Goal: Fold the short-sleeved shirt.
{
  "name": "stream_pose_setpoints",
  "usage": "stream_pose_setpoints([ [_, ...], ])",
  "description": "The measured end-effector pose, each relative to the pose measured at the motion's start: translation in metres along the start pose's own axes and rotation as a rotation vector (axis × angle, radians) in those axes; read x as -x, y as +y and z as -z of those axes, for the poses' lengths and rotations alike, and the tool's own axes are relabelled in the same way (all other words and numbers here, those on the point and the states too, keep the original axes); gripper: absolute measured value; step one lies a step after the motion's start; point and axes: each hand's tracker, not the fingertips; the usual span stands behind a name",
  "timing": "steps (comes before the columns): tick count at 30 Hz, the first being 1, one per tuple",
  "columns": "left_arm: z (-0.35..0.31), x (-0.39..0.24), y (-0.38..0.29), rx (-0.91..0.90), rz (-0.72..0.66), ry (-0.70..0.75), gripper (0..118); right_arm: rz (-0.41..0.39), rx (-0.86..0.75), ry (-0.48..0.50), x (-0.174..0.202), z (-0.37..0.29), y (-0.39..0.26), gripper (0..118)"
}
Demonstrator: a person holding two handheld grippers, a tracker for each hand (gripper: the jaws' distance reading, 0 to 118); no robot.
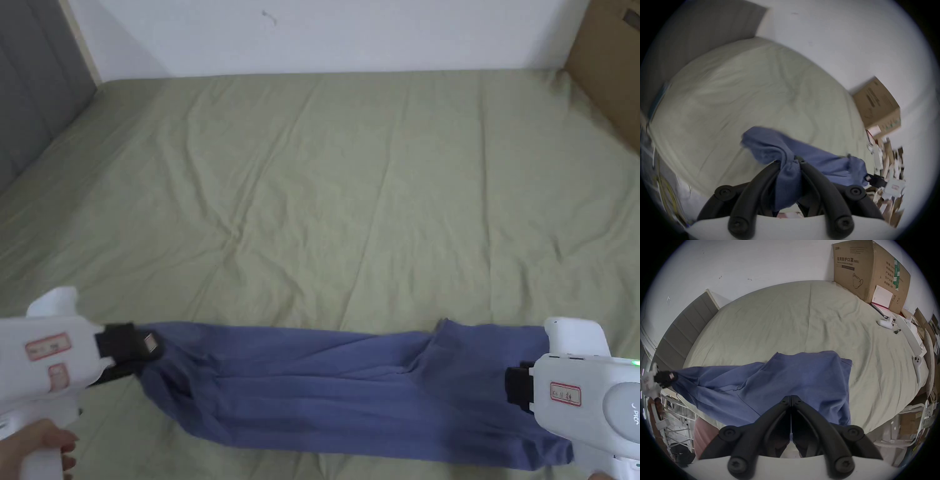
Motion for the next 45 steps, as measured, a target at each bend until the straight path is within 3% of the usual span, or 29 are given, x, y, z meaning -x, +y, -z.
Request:
stream_pose_setpoints([
  [6, 0.03, -0.139, -0.015, 0.06, 0.417, -0.115, 9, 0.046, -0.013, 0.004, -0.014, -0.004, -0.006, 0],
  [11, 0.109, -0.199, -0.073, 0.259, 0.617, -0.205, 10, 0.085, 0.006, 0.002, -0.024, -0.002, -0.014, 0],
  [12, 0.128, -0.203, -0.085, 0.293, 0.647, -0.215, 15, 0.096, 0.009, 0.003, -0.027, -0.001, -0.016, 0],
  [15, 0.177, -0.206, -0.117, 0.411, 0.672, -0.152, 99, 0.135, 0.023, 0.002, -0.038, 0.002, -0.02, 0],
  [16, 0.187, -0.204, -0.123, 0.443, 0.669, -0.117, 109, 0.146, 0.026, 0.003, -0.041, 0.003, -0.022, 0],
  [19, 0.173, -0.195, -0.122, 0.402, 0.657, -0.146, 108, 0.165, 0.027, 0.006, -0.049, 0.001, -0.024, 0],
  [22, 0.142, -0.184, -0.096, 0.341, 0.513, -0.201, 106, 0.159, 0.024, -0.004, -0.05, 0.0, -0.023, 0],
  [24, 0.115, -0.174, -0.077, 0.216, 0.454, -0.243, 95, 0.151, 0.013, -0.004, -0.05, -0.001, -0.022, 0],
  [25, 0.105, -0.17, -0.071, 0.181, 0.426, -0.257, 71, 0.148, 0.01, -0.003, -0.049, -0.002, -0.021, 0],
  [27, 0.098, -0.157, -0.056, 0.176, 0.324, -0.254, 11, 0.146, 0.001, 0.005, -0.048, -0.002, -0.021, 0],
  [28, 0.103, -0.153, -0.054, 0.187, 0.302, -0.221, 1, 0.146, -0.001, 0.009, -0.047, -0.002, -0.02, 0],
  [31, 0.133, -0.142, -0.06, 0.224, 0.324, -0.102, 1, 0.149, -0.01, 0.018, -0.043, 0.0, -0.02, 0],
  [35, 0.16, -0.153, -0.09, 0.332, 0.282, -0.195, 1, 0.145, -0.01, 0.009, -0.041, 0.003, -0.022, 0],
  [39, 0.176, -0.186, -0.121, 0.412, 0.404, -0.203, 0, 0.155, 0.002, 0.015, -0.044, 0.005, -0.025, 0],
  [45, 0.18, -0.215, -0.132, 0.411, 0.447, -0.22, 0, 0.171, 0.007, 0.006, -0.05, 0.002, -0.027, 0],
])
